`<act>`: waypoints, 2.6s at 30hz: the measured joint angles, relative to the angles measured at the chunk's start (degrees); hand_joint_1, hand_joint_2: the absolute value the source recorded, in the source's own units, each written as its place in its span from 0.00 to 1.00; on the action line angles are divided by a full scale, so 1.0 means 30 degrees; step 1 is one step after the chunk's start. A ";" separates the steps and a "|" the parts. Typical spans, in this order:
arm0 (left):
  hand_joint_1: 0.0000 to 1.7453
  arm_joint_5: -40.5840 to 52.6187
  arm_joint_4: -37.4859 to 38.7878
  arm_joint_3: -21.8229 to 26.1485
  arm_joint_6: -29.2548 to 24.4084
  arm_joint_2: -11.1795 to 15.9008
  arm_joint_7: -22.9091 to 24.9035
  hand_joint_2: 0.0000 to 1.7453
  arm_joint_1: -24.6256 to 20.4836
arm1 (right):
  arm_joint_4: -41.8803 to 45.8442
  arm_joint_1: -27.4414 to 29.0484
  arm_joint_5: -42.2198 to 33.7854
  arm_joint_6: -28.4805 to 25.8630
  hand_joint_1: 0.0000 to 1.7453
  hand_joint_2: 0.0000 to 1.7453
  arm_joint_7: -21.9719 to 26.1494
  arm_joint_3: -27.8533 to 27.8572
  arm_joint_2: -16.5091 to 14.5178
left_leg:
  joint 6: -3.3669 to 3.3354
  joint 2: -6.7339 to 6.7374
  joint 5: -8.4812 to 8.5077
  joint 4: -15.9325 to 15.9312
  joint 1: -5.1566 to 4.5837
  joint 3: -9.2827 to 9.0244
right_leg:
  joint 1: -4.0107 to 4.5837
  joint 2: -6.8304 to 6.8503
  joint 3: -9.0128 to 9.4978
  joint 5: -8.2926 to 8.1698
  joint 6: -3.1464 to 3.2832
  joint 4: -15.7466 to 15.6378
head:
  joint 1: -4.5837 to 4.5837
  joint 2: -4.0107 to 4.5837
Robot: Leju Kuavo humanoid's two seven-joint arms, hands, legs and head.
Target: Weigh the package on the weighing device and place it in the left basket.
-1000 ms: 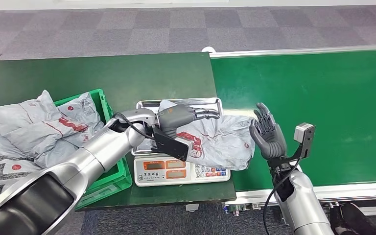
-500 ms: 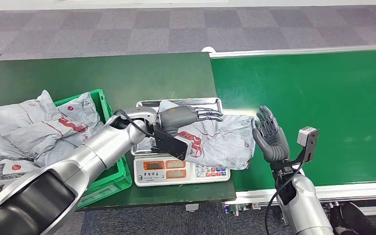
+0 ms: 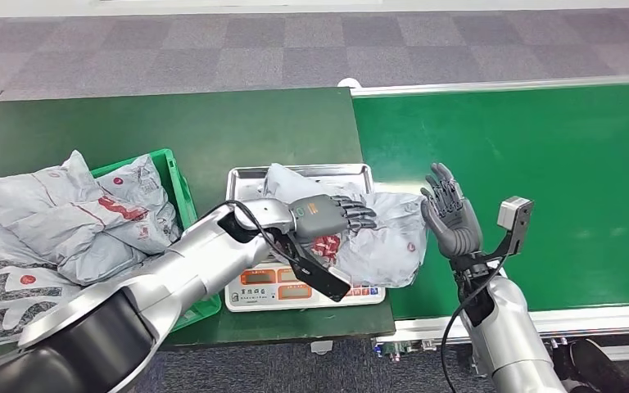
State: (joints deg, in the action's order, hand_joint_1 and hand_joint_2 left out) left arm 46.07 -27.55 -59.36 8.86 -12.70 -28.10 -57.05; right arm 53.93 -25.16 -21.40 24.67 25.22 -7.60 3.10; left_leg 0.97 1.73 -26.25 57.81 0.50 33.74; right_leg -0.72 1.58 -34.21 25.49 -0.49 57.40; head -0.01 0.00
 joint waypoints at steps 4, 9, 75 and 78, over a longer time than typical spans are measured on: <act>0.00 0.0670 0.0969 -0.0762 -0.0597 -0.0556 0.0722 1.00 0.0247 | -0.0688 -0.0587 -0.0393 0.0339 0.00 1.00 -0.0029 -0.0049 -0.0171 | -0.0002 -0.0005 0.0001 -0.0001 0.0002 -0.0001 | 0.0002 0.0007 0.0007 0.0001 0.0000 0.0000 | 0.0004 -0.0002; 0.00 0.1193 0.1880 -0.1651 0.0984 -0.1173 0.0656 1.00 0.0380 | -0.1493 -0.1218 -0.0692 0.0641 0.00 1.00 -0.0046 -0.0206 -0.0348 | -0.0006 -0.0015 0.0004 -0.0002 0.0002 -0.0024 | 0.0001 0.0021 0.0043 -0.0002 -0.0004 -0.0002 | 0.0002 -0.0002; 1.00 0.4084 -0.5883 0.1591 -0.3409 0.3732 0.3663 1.00 0.0036 | -0.0551 0.0903 -0.2494 0.1700 0.00 1.00 -0.0985 0.0108 -0.0172 | -0.0029 -0.0090 0.0014 0.0000 0.0005 -0.0047 | 0.0002 0.0085 0.0076 0.0015 -0.0022 -0.0001 | 0.0000 0.0000; 1.00 0.6109 -0.5710 0.2855 -0.5092 0.4536 0.6118 1.00 0.0154 | -0.0288 0.1227 -0.2510 0.1692 0.00 1.00 -0.1017 0.0377 -0.0097 | -0.0026 -0.0068 0.0016 -0.0003 0.0007 -0.0044 | 0.0005 0.0065 0.0066 0.0014 -0.0021 0.0004 | 0.0002 0.0000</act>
State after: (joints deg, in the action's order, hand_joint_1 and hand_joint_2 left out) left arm 64.40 -44.68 -50.79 -6.42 0.90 -9.74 -56.58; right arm 53.07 -21.48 -28.93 29.75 22.17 -6.47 2.81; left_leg 0.90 1.53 -26.20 57.80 0.52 33.61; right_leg -0.71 1.78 -34.01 25.53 -0.55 57.41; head -0.01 0.00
